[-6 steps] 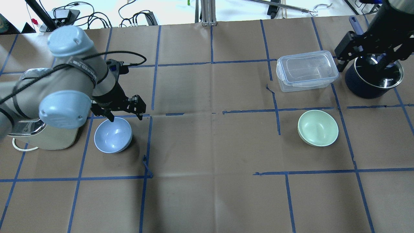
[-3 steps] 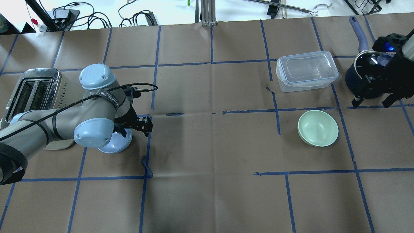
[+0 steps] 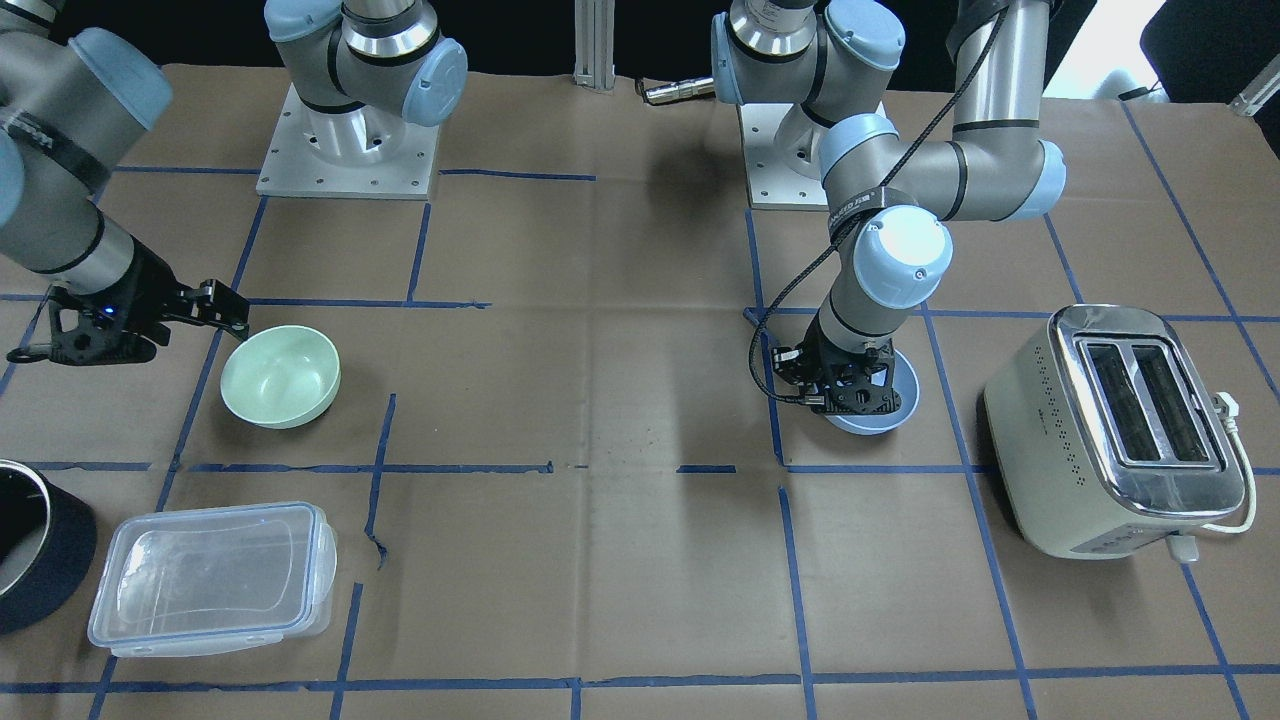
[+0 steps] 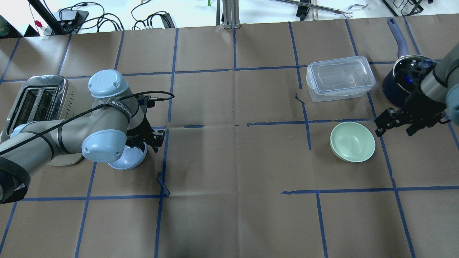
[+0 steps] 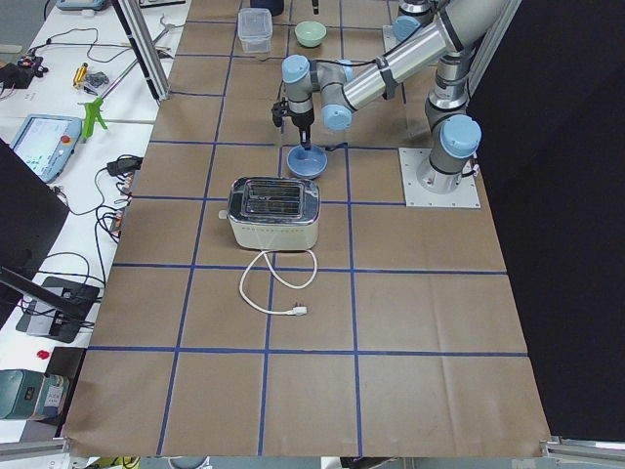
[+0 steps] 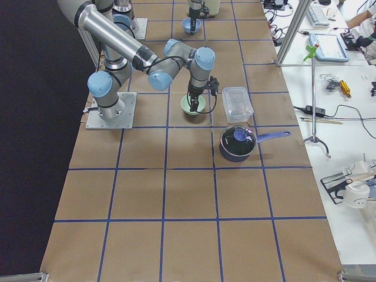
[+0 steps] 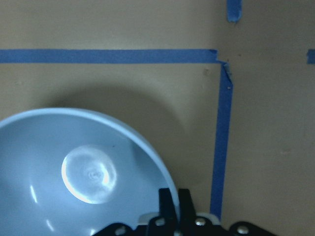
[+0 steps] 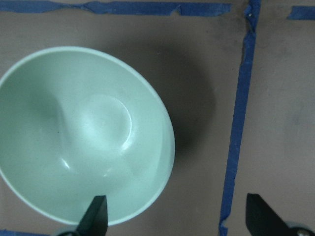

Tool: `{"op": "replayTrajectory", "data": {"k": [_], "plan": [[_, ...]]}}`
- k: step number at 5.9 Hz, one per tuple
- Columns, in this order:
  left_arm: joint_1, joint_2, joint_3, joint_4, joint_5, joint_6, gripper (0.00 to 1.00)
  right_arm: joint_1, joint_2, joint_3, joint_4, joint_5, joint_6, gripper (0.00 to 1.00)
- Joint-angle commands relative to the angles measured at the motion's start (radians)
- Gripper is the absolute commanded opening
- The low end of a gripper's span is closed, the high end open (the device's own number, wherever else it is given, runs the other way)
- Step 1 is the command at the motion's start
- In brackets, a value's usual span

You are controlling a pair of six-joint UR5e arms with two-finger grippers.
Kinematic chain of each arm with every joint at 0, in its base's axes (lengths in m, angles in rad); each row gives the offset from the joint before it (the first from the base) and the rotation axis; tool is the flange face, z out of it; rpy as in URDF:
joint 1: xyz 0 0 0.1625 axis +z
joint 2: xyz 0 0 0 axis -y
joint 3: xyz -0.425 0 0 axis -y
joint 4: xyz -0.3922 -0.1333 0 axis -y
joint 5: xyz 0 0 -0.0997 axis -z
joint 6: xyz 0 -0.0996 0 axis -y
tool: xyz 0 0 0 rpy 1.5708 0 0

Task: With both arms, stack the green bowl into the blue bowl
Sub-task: 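Grasp the blue bowl rim with the left gripper while the right grasps the green bowl, then carry the blue bowl to center with the left while the right lifts the green bowl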

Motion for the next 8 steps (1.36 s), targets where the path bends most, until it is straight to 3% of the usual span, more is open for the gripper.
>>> {"op": "replayTrajectory", "data": {"k": [1, 2, 4, 5, 7, 8], "plan": [[-0.012, 0.010, 0.003, 0.001, 0.023, -0.016, 0.00, 0.000, 0.057, 0.036, -0.076, -0.003, 0.000, 1.00], [-0.044, -0.008, 0.044, -0.001, 0.018, -0.085, 0.00, 0.000, 0.050, 0.032, -0.108, -0.003, 0.006, 1.00], [-0.267, -0.087, 0.240, -0.022, 0.015, -0.220, 0.00, 0.001, 0.044, 0.032, -0.171, -0.001, 0.017, 0.19], [-0.361, -0.176, 0.361, -0.027, 0.012, -0.301, 0.00, 0.002, 0.042, 0.032, -0.169, 0.005, 0.020, 0.08], [-0.514, -0.331, 0.539, -0.021, 0.015, -0.364, 0.00, 0.008, 0.036, 0.004, -0.163, 0.008, 0.043, 0.05], [-0.536, -0.353, 0.561, -0.027, 0.018, -0.381, 0.00, 0.011, 0.034, -0.080, -0.077, 0.008, 0.049, 0.05]]}}
